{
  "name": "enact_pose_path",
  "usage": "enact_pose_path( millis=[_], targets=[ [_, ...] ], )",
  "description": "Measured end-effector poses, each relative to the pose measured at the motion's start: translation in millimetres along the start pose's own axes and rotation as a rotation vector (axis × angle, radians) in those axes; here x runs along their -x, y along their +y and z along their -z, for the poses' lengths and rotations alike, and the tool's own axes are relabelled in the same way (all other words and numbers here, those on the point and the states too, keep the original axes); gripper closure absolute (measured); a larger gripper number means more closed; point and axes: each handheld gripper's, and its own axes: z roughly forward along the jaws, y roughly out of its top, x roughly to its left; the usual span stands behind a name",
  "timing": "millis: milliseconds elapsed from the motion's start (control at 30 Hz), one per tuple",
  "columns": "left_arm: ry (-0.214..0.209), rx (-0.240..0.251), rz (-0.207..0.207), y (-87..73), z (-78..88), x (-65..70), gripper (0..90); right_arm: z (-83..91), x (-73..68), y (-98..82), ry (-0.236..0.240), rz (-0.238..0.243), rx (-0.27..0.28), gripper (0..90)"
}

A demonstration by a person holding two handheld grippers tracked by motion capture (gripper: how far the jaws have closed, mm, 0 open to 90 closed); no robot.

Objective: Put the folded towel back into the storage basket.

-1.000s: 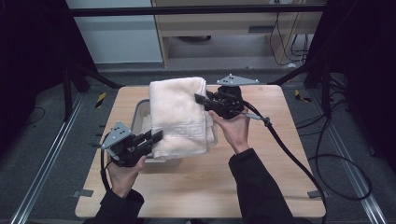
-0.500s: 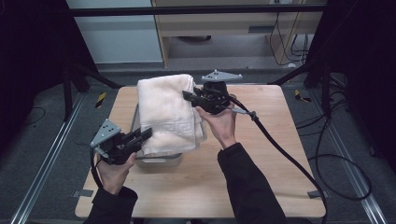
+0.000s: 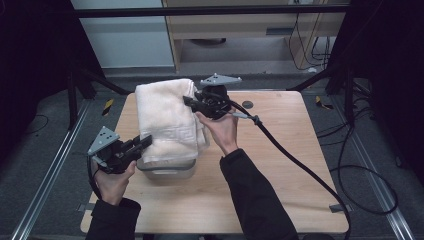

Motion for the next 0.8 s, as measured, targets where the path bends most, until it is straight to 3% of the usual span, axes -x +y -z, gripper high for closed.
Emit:
enact_pose_path(
  millis=[533, 800],
  targets=[
    [0.053, -0.020, 0.016, -5.9, -1.7, -22.4, 75.5, -29.9, -8.4, 0.3, 0.000, 0.009, -0.008, 68.1],
    [0.072, -0.045, 0.021, -11.1, -7.0, -33.0, 75.5, -44.9, -6.3, -6.8, 0.001, -0.011, -0.020, 68.1]
  ],
)
